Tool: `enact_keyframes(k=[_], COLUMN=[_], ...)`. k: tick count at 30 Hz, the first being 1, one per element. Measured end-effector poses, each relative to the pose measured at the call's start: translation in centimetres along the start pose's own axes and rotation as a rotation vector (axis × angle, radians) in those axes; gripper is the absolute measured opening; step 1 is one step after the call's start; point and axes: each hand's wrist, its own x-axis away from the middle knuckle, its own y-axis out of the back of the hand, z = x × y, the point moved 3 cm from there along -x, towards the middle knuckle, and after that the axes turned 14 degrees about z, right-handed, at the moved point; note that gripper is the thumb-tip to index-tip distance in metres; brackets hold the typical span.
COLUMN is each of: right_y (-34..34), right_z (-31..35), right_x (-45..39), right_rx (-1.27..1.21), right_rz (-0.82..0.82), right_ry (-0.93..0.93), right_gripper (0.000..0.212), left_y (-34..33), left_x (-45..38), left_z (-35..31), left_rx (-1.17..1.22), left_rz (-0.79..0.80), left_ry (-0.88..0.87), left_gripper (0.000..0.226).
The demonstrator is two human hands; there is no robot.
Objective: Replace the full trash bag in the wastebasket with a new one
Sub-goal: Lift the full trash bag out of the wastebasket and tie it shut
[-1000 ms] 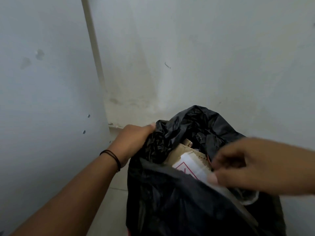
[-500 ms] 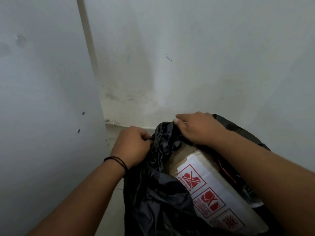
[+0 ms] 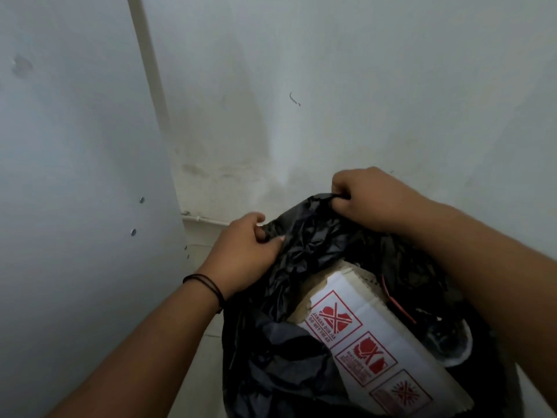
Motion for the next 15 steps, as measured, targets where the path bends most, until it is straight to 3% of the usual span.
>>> enact_keyframes(k=[2, 4, 6, 8, 10, 13, 15], right_y=[1.5, 2.6, 3.3, 3.5, 1.8, -1.1, -1.5], right_z=[0.0, -0.7, -2.5, -4.6, -5.9, -6.5, -6.5], right_x=[0.8, 1.4, 1.3, 1.2, 1.4, 2.1, 2.6], right_rx=[-0.188, -0.446, -0.522, -0.182, 0.064, 0.124, 0.089], right_rz=[0.090, 0.204, 0.098, -0.043, 0.106, 0.326, 0.274], right_ry=[0.028, 0.016, -0.036, -0.185, -0.273, -0.294, -0.286], right_gripper=[0.017, 0.025, 0.021, 0.035, 0.053, 0.054, 0.042], left_y=[-0.6, -0.4, 0.2, 0.5, 0.5, 0.3, 0.0], left_x=[0.1, 0.3, 0.5, 0.6, 0.8, 0.9, 0.8], left_z=[0.2, 0.0, -0.5, -1.2, -2.0, -2.6, -2.5], left_rx=[-0.102, -0.130, -0.098, -0.026, 0.061, 0.248, 0.265], left_rz=[0.089, 0.049, -0.042, -0.087, -0.079, 0.024, 0.062], left_ry=[-0.004, -0.040, -0.093, -0.150, -0.192, -0.207, -0.165], left_gripper=[0.025, 0.008, 0.011, 0.012, 0.012, 0.026, 0.042])
